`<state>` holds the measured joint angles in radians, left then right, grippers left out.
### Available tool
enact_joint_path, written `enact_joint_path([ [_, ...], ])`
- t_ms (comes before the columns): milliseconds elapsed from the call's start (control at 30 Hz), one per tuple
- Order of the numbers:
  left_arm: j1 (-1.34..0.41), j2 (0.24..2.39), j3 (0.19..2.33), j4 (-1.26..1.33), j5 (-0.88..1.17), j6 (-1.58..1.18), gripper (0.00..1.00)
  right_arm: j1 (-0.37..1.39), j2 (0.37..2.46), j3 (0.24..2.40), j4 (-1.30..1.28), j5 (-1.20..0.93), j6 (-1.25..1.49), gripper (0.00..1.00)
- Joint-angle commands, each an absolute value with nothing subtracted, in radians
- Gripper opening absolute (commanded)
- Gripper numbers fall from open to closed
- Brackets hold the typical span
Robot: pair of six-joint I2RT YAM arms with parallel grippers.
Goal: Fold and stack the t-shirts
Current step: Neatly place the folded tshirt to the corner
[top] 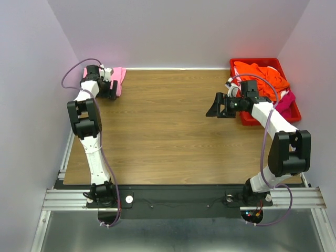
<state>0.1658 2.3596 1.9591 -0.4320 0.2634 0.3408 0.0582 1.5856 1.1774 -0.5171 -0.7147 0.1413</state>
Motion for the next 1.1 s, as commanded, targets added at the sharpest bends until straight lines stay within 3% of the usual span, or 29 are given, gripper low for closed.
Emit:
enact_joint_path([
  [0, 0.169, 2.301, 1.953, -0.491, 0.311, 0.374, 0.91, 0.046, 1.579, 1.239, -0.511, -0.730, 0.129, 1.00],
  [100, 0.160, 2.164, 1.890, -0.495, 0.318, 0.393, 0.99, 0.046, 1.562, 1.259, -0.511, -0.712, 0.127, 1.00],
  [567, 0.065, 1.648, 1.608, -0.581, 0.342, 0.351, 0.99, 0.005, 1.441, 1.278, -0.580, -0.600, 0.054, 1.00],
  [833, 0.003, 1.312, 1.252, -0.502, 0.313, 0.324, 0.99, 0.005, 1.322, 1.109, -0.594, -0.486, -0.044, 1.00],
  [1067, 0.003, 1.144, 1.083, -0.469, 0.313, 0.308, 0.99, 0.003, 1.238, 0.988, -0.594, -0.512, -0.044, 1.00],
])
